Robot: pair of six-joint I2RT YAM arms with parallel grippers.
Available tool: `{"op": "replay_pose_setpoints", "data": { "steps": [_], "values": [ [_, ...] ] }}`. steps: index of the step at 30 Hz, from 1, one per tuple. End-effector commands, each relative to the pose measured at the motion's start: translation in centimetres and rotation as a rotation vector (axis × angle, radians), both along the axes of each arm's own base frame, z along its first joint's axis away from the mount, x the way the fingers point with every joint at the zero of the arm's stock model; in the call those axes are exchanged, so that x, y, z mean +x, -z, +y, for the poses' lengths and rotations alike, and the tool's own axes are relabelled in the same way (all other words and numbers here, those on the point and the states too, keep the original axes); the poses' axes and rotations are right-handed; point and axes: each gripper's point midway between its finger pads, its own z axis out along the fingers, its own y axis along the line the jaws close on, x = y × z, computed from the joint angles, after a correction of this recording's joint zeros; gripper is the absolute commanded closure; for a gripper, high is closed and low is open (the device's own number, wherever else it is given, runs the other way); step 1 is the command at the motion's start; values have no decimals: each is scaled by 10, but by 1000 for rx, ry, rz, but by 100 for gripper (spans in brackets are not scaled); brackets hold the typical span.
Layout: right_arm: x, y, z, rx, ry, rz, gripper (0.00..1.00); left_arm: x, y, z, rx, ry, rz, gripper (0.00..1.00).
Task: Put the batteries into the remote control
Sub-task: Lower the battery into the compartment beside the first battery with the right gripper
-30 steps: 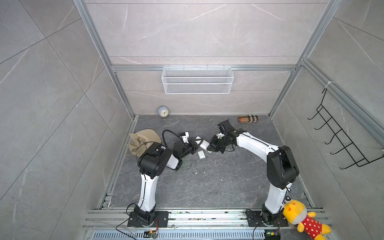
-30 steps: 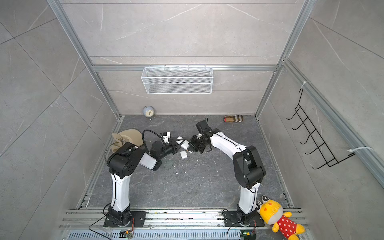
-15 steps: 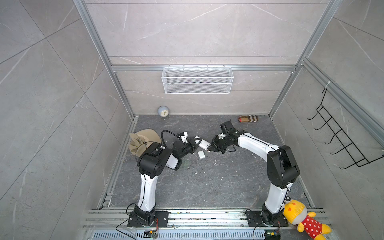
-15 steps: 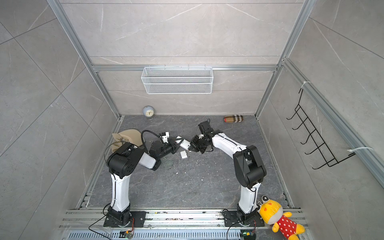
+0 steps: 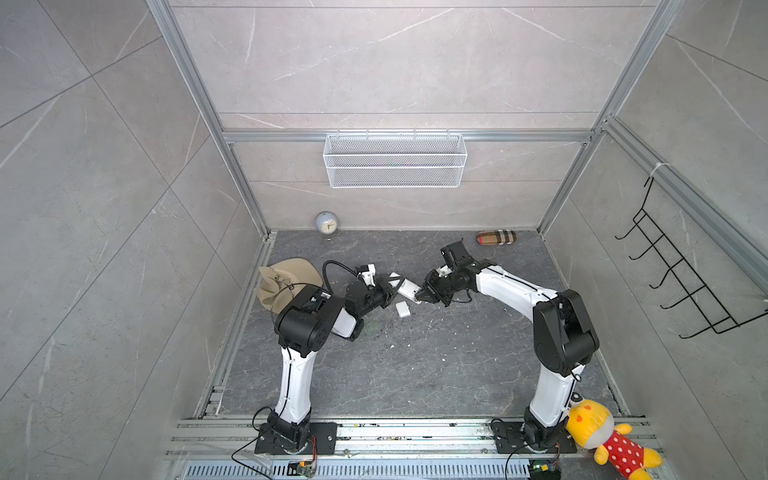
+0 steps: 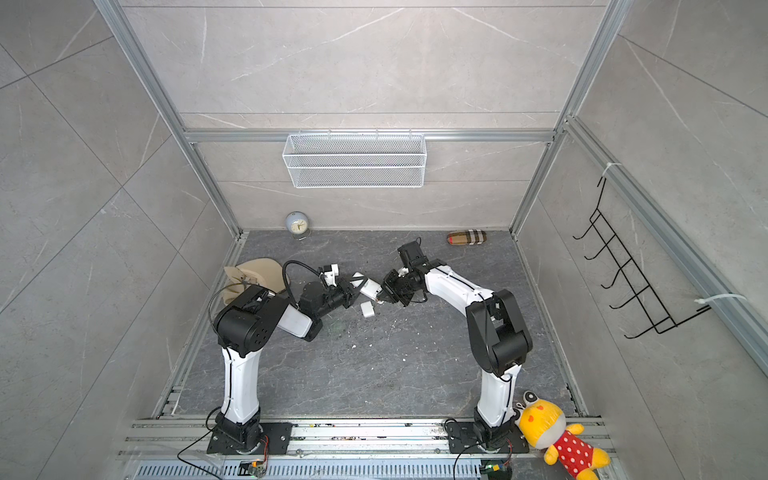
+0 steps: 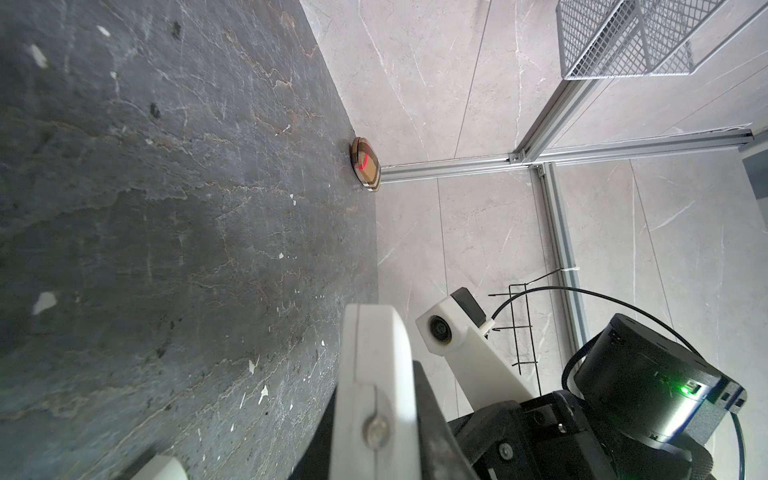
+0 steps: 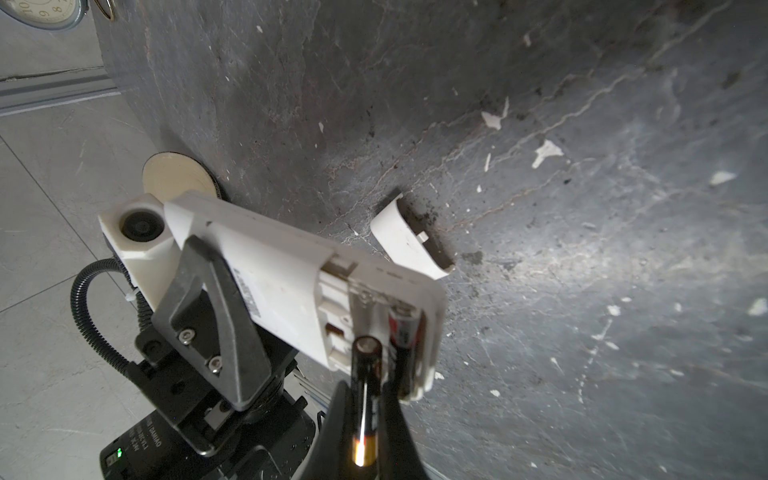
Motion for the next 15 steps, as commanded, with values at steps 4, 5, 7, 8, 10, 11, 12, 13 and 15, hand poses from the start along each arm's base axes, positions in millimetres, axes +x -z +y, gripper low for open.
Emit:
{"op": "replay_pose_setpoints", "data": {
  "steps": [4,5,7,8,10,11,12,13,15],
  "values": [
    [3,12,-2,11,21,38,84,-1,-51,-5,-73,23,-125,100],
    [2,12,-2,10,21,39,81,0,-51,-5,-73,23,-125,100],
    [2,10,-2,10,20,38,77,0,-51,-4,-75,20,-122,100],
    [1,8,-2,10,17,37,76,1,-50,-4,-76,17,-118,100],
    [0,5,-3,8,13,33,72,1,-50,-4,-81,16,-112,100],
    [0,3,-4,7,13,30,71,1,-50,-4,-84,15,-108,100],
    [0,2,-5,5,11,26,70,1,-50,-4,-87,14,-105,100],
    [-1,-1,-5,6,8,21,70,2,-50,-4,-92,12,-97,100],
    [-2,-7,-7,1,2,6,69,3,-50,-3,-107,10,-79,100]
  ]
}}
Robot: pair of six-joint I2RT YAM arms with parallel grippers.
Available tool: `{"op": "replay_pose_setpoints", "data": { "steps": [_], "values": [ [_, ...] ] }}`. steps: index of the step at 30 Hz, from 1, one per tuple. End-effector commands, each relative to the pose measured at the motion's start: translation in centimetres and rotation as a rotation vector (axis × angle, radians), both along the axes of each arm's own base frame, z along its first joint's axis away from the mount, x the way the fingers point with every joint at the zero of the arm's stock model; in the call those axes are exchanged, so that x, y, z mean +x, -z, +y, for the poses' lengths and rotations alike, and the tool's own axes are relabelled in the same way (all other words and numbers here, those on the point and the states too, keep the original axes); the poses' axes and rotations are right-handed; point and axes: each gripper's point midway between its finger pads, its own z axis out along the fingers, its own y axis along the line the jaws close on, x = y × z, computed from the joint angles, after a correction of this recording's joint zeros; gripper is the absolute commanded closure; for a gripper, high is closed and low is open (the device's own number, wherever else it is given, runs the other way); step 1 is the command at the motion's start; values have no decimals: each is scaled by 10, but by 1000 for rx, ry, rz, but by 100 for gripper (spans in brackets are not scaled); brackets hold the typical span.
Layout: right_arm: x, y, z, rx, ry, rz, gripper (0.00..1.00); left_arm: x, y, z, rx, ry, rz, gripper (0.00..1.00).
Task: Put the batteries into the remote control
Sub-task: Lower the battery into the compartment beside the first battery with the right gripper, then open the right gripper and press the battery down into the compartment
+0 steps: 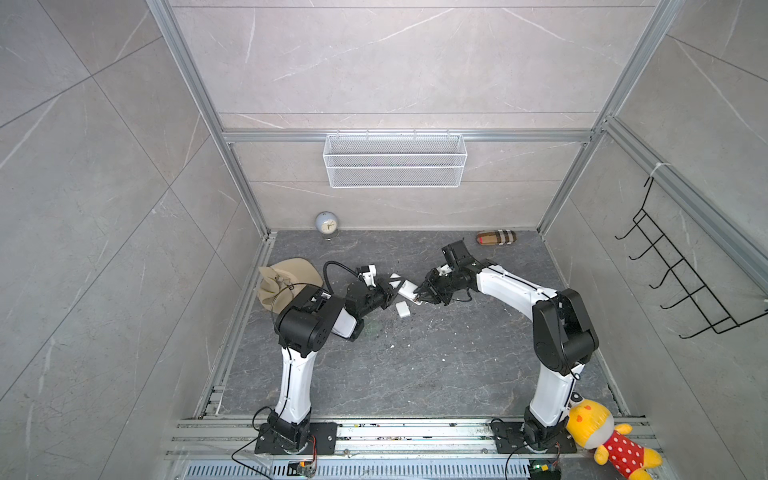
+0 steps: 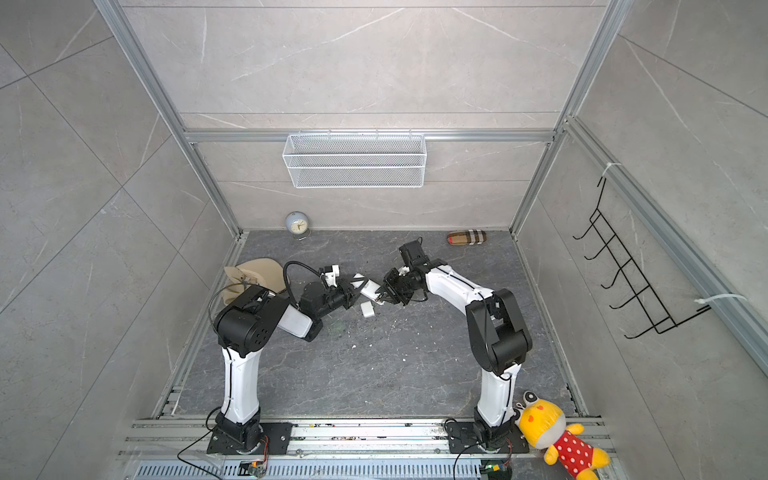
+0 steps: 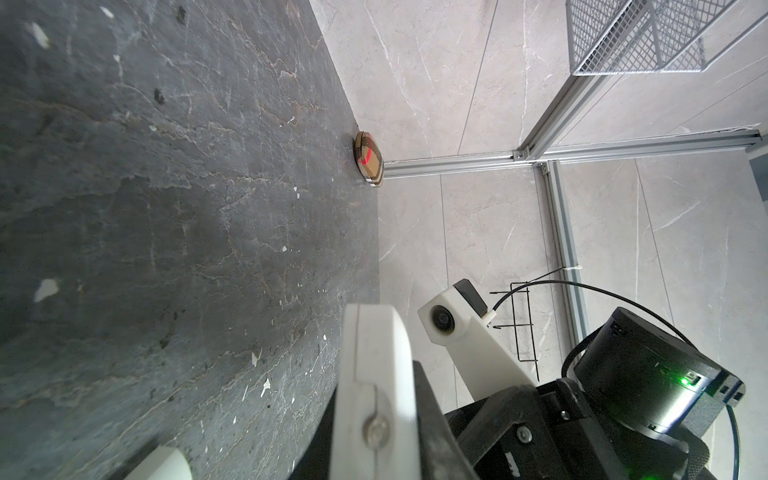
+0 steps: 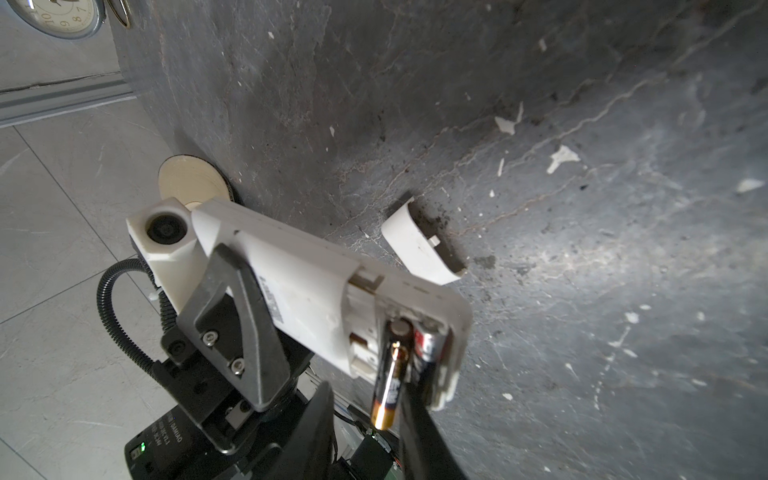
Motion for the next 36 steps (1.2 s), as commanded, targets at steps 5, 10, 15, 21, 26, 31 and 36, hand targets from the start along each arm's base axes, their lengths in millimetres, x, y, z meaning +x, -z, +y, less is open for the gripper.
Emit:
{"op": "replay_pose_setpoints", "data": {
  "steps": [5,10,15,21,26,31,36],
  "values": [
    [-12,-29,-18,-50,-33,-62,68,5,-56,1,-139,4,-62,100],
    [-17,-55,-26,-99,-116,-173,65,5,-61,4,-181,11,-18,100],
    [-16,-79,-35,-201,-280,-407,49,1,-67,14,-209,3,17,100],
    [-9,-62,-41,-355,-403,-584,15,-5,-76,12,-213,43,54,100],
    [-8,-63,-24,-338,-420,-687,4,-12,-76,11,-174,73,95,100],
    [-6,-75,-8,-291,-443,-775,1,-17,-80,14,-127,88,109,100],
    [-6,-76,2,-279,-477,-800,1,-19,-83,17,-128,97,139,100]
  ]
}}
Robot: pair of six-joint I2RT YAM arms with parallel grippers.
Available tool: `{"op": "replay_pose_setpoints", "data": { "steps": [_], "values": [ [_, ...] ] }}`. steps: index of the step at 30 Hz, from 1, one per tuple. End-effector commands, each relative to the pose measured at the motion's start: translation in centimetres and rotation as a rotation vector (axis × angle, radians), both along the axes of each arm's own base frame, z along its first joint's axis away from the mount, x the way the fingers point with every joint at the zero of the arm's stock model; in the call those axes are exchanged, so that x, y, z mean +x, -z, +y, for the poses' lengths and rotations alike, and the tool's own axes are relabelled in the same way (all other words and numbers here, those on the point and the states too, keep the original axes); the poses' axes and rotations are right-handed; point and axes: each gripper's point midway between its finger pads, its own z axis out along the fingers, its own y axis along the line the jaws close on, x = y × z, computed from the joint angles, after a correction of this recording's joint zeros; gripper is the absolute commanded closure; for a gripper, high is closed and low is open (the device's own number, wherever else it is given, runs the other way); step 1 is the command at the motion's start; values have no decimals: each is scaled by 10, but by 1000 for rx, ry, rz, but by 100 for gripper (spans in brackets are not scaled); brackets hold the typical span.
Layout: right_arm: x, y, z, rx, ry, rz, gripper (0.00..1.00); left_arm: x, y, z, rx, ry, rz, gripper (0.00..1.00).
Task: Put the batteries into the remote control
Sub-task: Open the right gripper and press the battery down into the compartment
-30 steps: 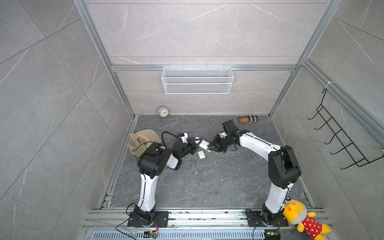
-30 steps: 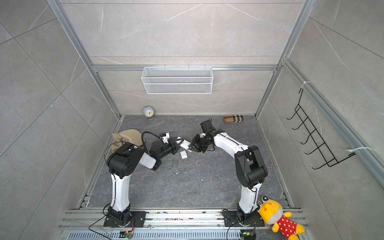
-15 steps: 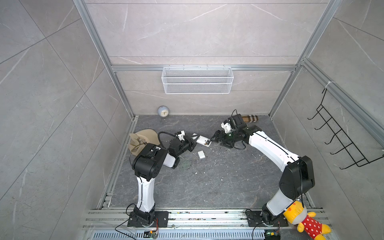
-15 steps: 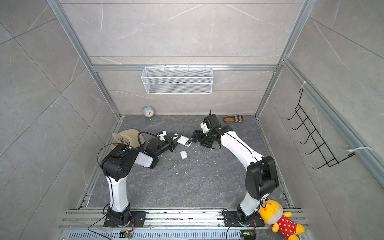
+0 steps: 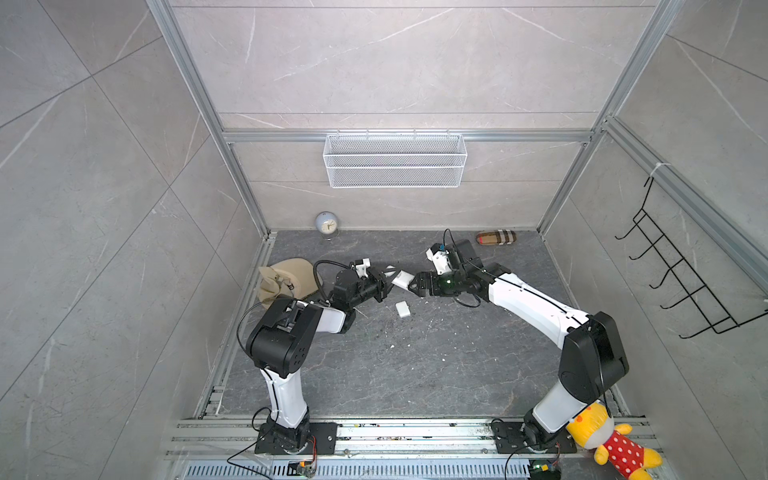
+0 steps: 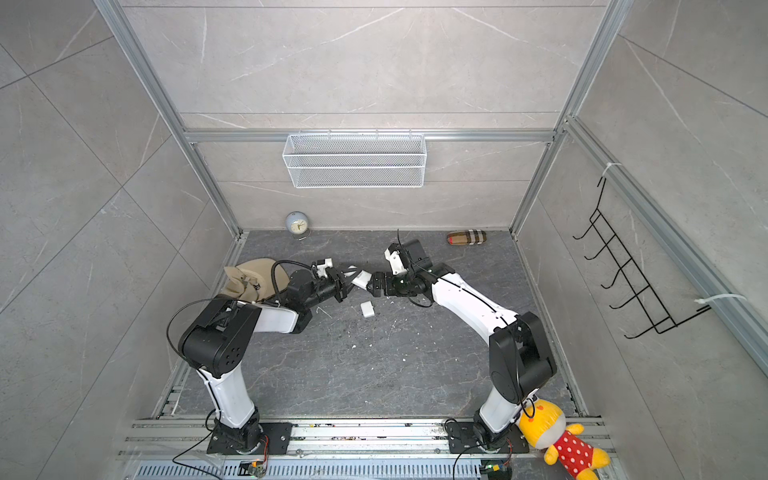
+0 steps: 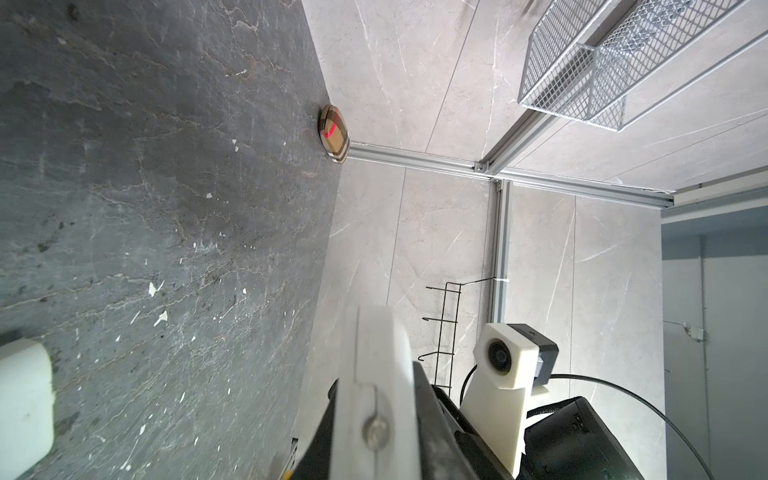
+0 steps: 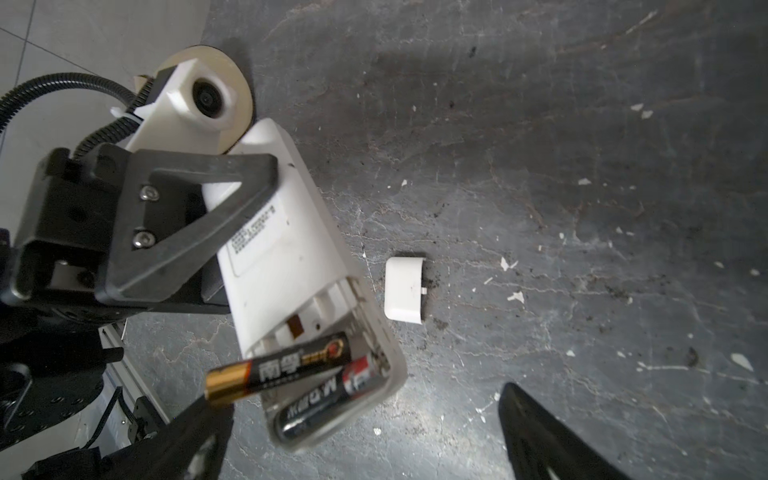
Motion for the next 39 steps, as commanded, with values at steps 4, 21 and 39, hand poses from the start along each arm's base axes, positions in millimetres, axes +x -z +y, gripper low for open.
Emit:
{"op": "replay_pose_setpoints", "data": {
  "steps": [4,21,39],
  "values": [
    [4,-18,9,28,-43,-79,1,-4,-24,0,-30,36,-47,100],
    [-1,-22,20,32,-119,-87,4,-6,-35,-4,-75,77,-24,100],
    [-2,-20,25,60,-128,-74,11,-1,-31,-7,-112,94,-1,100]
  ]
}}
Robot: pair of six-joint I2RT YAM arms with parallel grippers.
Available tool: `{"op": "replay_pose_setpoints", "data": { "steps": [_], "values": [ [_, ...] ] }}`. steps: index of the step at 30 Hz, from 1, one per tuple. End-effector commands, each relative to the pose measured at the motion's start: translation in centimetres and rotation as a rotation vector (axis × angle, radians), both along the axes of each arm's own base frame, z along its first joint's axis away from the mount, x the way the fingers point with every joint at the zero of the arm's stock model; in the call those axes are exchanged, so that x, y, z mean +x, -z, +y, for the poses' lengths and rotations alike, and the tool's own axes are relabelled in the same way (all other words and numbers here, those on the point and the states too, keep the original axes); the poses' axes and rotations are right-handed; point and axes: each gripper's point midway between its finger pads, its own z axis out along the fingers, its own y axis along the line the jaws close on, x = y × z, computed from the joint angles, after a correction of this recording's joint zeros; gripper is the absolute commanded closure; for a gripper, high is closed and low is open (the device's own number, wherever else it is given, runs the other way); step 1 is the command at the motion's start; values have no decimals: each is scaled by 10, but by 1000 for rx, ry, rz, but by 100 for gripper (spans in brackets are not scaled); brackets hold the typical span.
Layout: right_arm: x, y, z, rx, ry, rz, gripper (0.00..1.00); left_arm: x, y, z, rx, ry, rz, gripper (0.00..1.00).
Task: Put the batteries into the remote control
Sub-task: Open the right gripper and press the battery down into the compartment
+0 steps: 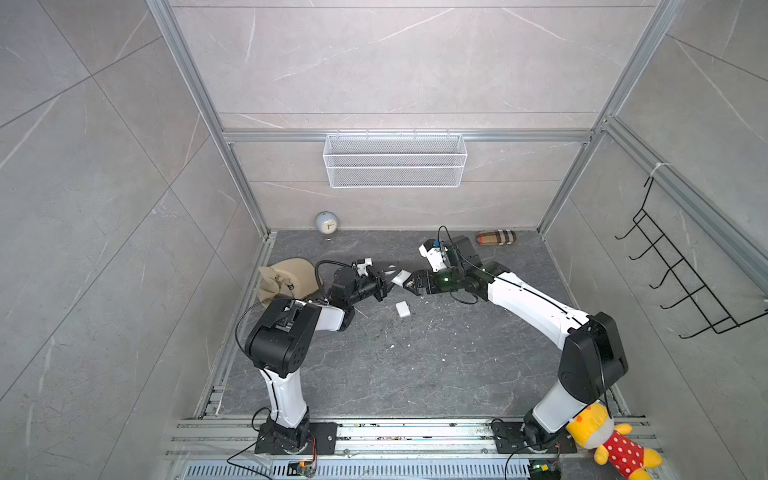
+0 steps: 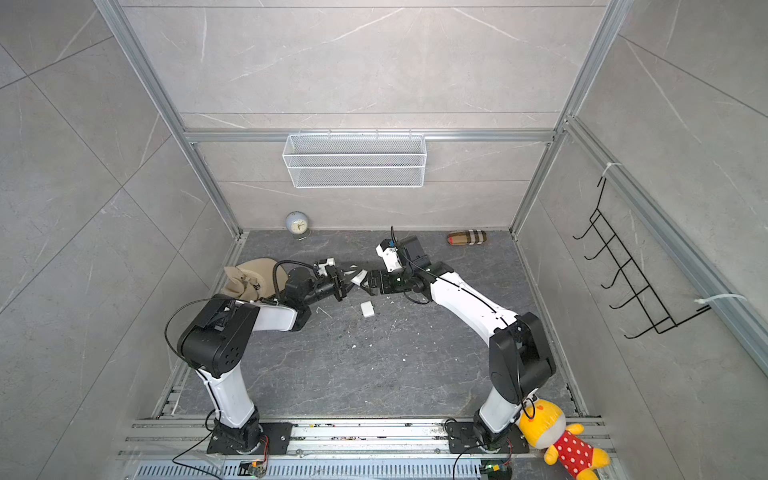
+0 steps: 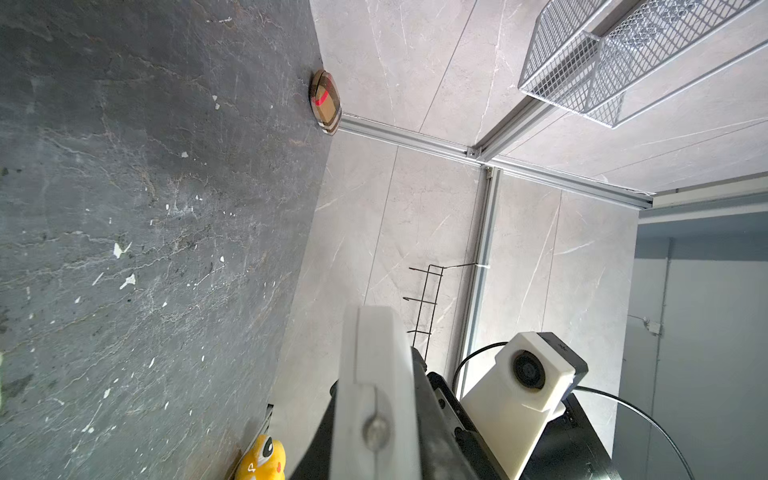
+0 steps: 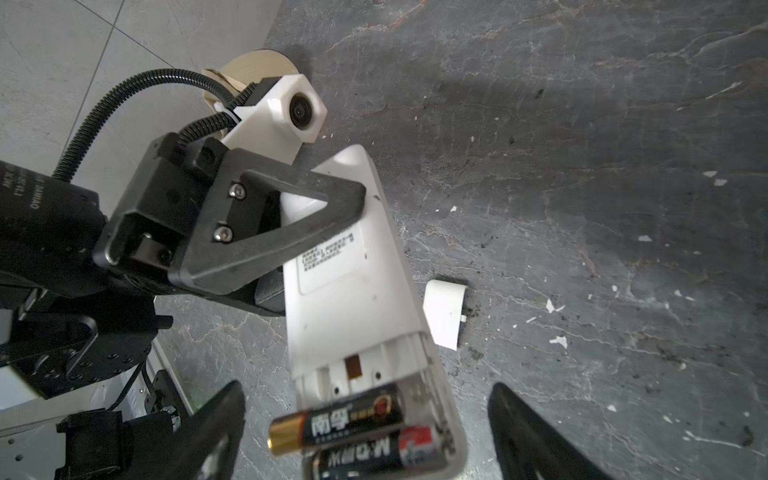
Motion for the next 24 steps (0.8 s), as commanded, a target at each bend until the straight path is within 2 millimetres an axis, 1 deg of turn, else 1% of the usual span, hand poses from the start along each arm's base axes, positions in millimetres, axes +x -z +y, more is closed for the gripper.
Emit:
{"op": "replay_pose_setpoints", "data": {
  "steps": [1,7,11,17,24],
  "values": [
    [2,-2,5,10,-18,-14,12,3,-21,-3,-34,25,-70,100],
    [2,-9,7,21,-20,-25,19,3,-19,-3,-29,25,-68,100],
    [2,-9,8,27,-21,-20,24,4,-16,-3,-29,24,-61,100],
    [0,-10,11,37,-29,-20,26,5,-15,-2,-30,22,-59,100],
    [3,-11,13,39,-27,-19,37,4,-17,-3,-32,24,-60,100]
  ]
}}
